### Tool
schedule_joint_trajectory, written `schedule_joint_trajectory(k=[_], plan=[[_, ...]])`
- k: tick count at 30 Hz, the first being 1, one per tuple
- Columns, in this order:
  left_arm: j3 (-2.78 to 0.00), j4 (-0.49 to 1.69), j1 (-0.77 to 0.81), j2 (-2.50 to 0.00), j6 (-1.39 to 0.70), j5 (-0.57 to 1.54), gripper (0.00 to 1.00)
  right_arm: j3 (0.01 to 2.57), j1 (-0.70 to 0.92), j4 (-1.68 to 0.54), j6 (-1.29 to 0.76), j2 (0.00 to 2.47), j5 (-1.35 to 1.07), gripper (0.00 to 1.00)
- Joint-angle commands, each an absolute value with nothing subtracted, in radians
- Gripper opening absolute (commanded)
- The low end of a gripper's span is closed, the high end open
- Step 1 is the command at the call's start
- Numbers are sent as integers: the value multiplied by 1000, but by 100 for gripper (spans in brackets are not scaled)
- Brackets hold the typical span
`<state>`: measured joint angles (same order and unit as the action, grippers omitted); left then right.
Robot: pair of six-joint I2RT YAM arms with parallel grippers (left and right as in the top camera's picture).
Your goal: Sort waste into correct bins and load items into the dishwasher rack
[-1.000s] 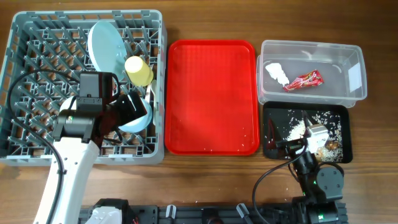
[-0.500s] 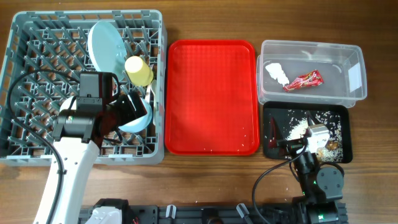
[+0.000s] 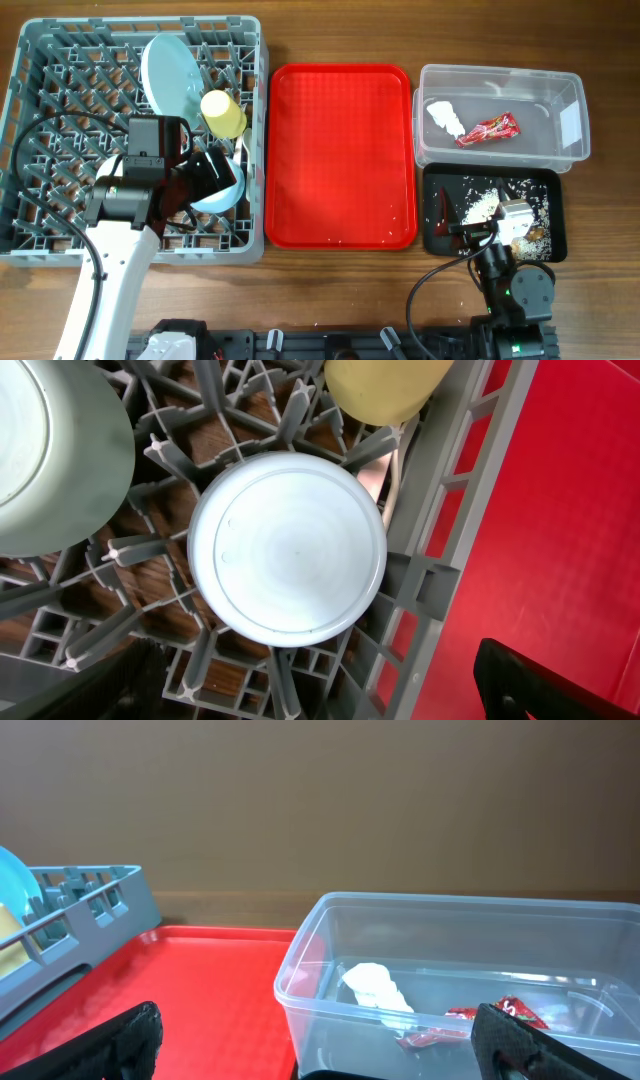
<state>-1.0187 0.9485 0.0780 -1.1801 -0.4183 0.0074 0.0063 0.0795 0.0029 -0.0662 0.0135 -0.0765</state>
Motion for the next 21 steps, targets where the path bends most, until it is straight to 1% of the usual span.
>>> schedule_joint_trajectory(k=[1,14,18,21], plan=[[-1040,947,83,-1184,-430,-6,100,5,75,2,-54,4,-57,100],[-1040,947,83,-1164,-430,-5,100,5,75,2,-54,4,-57,100],[-1040,947,83,-1078,-430,-5,100,5,75,2,-54,4,-56,100],[-1040,947,83,-938,-430,-6,100,5,75,2,-54,4,-57,100]])
